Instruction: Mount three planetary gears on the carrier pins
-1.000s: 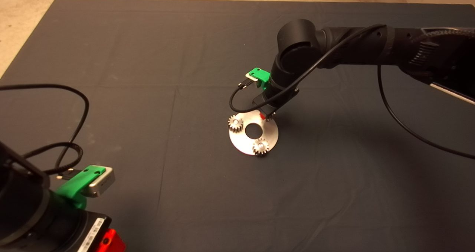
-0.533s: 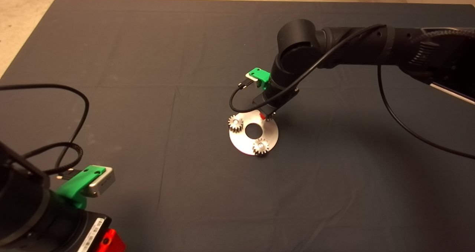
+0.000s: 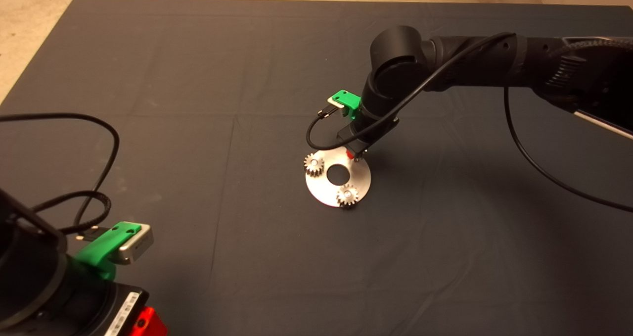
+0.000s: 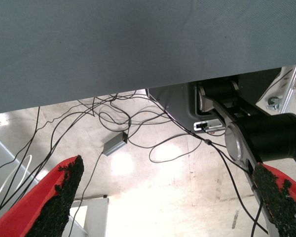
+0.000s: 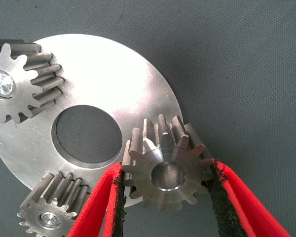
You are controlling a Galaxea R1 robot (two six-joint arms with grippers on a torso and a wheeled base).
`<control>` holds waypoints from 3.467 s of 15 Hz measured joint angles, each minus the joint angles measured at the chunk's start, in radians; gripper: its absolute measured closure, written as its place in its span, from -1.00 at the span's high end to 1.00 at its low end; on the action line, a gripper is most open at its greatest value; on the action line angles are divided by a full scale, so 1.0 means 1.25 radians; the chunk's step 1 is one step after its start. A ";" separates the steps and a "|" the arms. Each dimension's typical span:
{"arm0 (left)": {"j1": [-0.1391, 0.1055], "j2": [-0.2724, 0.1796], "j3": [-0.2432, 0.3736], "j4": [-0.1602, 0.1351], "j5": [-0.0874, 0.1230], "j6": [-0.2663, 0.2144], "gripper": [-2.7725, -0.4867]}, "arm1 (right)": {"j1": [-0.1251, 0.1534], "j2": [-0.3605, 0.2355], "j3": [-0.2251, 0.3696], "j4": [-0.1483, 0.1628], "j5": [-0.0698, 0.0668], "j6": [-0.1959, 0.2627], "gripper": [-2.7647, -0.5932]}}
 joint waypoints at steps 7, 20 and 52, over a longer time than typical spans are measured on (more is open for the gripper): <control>0.000 0.000 0.000 0.000 0.000 0.000 0.73 | -0.001 0.000 0.010 0.001 -0.002 0.000 -0.60; 0.000 0.000 0.000 0.000 0.000 0.000 0.73 | -0.011 -0.011 0.061 0.001 -0.002 0.002 -0.60; 0.009 0.000 0.000 0.000 0.000 0.000 0.73 | -0.002 -0.006 0.006 0.005 0.001 -0.013 -0.60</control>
